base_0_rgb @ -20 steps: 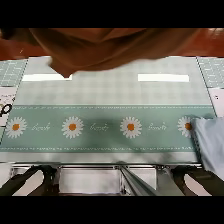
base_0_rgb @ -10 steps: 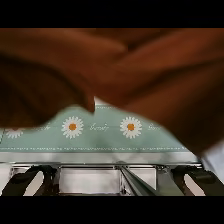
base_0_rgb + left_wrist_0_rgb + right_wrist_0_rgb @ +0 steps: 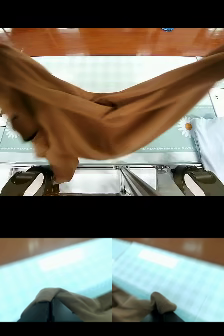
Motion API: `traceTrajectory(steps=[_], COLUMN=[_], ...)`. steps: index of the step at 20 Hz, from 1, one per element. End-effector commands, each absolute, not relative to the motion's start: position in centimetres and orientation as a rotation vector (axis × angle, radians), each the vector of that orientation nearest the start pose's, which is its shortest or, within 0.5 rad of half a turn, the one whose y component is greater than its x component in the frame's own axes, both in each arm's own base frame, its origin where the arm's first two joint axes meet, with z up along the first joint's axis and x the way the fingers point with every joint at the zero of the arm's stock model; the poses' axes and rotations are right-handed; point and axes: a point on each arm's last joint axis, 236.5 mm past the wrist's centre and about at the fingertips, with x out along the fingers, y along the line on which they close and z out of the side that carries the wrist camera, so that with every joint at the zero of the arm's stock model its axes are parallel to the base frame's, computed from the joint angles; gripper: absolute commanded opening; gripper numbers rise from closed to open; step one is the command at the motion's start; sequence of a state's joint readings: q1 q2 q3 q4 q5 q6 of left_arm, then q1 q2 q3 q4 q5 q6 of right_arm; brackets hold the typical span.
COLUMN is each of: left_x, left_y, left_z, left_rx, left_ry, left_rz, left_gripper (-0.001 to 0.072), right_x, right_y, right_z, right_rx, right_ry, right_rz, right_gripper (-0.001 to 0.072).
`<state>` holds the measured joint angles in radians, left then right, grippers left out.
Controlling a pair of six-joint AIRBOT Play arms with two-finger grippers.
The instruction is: Fold the shirts.
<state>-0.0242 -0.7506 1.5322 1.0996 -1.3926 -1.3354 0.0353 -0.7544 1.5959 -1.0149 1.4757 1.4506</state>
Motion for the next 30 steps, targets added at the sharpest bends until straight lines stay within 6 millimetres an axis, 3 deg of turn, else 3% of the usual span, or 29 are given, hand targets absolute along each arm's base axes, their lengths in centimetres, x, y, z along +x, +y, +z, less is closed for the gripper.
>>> traceTrajectory(steps=[1,6,9,13,15,16,17,18,20,22,24,27,30], left_x=[33.8,45.9,51.0,55.6,56.4,56.4,56.2,55.8,53.3,49.3,44.7,36.1,28.5], left_y=[-11.0,-10.1,-9.8,-9.7,-9.7,-9.7,-9.6,-9.2,-5.6,-0.8,3.0,3.9,3.6], left_z=[22.6,12.5,8.1,4.5,3.1,2.5,2.2,2.1,1.6,1.0,0.1,-3.8,-8.5], left_rx=[-0.045,-0.132,-0.150,-0.166,-0.204,-0.219,-0.233,-0.225,-0.141,-0.135,-0.316,-0.586,-0.690], left_ry=[0.740,0.845,0.905,0.933,0.957,0.970,0.987,1.005,1.126,1.288,1.409,1.508,1.521], left_rz=[-0.488,-0.399,-0.383,-0.373,-0.354,-0.345,-0.338,-0.332,-0.287,-0.224,-0.161,-0.124,-0.054], left_gripper=[0.0019,0.0019,0.0019,0.0019,0.0020,0.0049,0.0282,0.0500,0.0509,0.0509,0.0508,0.0508,0.0508], right_x=[30.3,43.2,48.9,54.7,56.5,56.9,57.1,57.1,56.3,54.2,50.9,45.7,38.6], right_y=[13.8,11.8,10.8,10.7,10.8,10.8,10.7,10.1,7.2,3.1,-1.3,-5.3,-5.6], right_z=[24.9,14.4,8.9,5.1,3.5,2.9,2.5,2.4,3.6,5.4,6.7,7.2,2.7], right_rx=[0.213,0.317,0.373,0.430,0.484,0.503,0.519,0.527,0.569,0.595,0.592,0.605,0.728], right_ry=[0.751,0.861,0.942,0.965,0.972,0.975,0.980,0.984,1.009,1.040,1.087,1.046,1.085], right_rz=[0.568,0.432,0.392,0.368,0.349,0.341,0.329,0.319,0.287,0.258,0.204,0.119,0.047], right_gripper=[0.0023,0.0024,0.0024,0.0026,0.0026,0.0079,0.0309,0.0408,0.0408,0.0408,0.0408,0.0408,0.0408])
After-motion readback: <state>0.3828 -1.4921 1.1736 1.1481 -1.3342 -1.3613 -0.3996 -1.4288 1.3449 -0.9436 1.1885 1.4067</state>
